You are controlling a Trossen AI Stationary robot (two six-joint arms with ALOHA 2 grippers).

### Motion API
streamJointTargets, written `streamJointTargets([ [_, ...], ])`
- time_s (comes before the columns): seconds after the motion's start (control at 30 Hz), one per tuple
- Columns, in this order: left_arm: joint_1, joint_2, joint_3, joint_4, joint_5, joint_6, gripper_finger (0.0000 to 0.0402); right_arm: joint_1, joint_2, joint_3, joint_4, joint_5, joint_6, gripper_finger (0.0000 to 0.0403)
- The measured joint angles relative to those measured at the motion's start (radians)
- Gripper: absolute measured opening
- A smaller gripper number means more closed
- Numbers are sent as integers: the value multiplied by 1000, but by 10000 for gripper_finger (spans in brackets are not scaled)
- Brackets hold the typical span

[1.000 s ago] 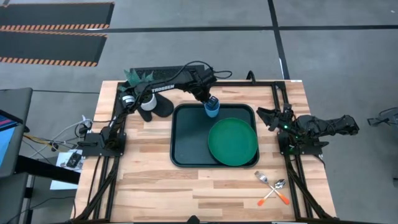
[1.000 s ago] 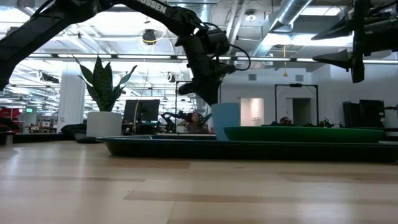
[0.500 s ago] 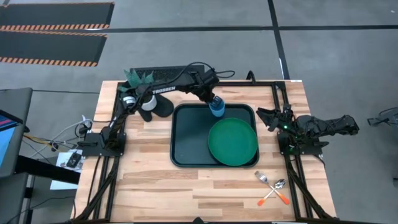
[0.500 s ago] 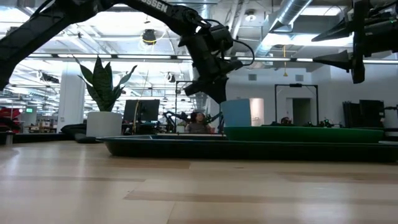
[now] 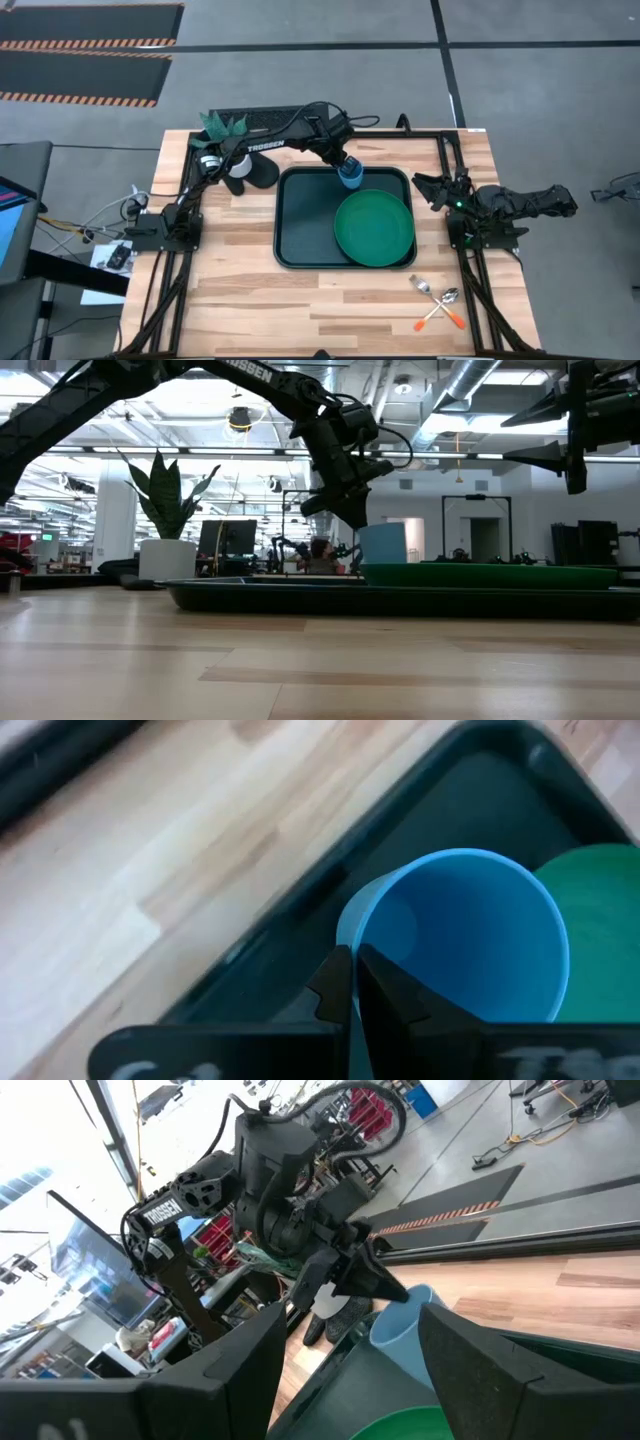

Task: Pick and place plate/cup/fork/spoon on tray
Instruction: Put the blue cup on the dark green serving tray above the green plate

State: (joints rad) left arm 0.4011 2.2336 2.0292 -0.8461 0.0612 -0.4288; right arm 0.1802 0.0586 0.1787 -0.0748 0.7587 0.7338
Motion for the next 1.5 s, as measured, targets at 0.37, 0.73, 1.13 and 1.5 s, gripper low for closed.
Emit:
streamJointTargets([
  [0.37, 9, 158, 324, -101, 12, 44, 0, -13, 0, 0, 5, 2, 10, 255],
  [0.73, -17, 138, 283, -109, -45, 109, 0, -13, 0, 0, 0, 0, 25, 255],
  [1.13, -53, 173, 285, -114, -49, 156, 0, -13, 0, 0, 0, 0, 28, 255],
  [1.5, -51, 177, 284, -121, -49, 184, 0, -13, 0, 0, 3, 0, 28, 255],
])
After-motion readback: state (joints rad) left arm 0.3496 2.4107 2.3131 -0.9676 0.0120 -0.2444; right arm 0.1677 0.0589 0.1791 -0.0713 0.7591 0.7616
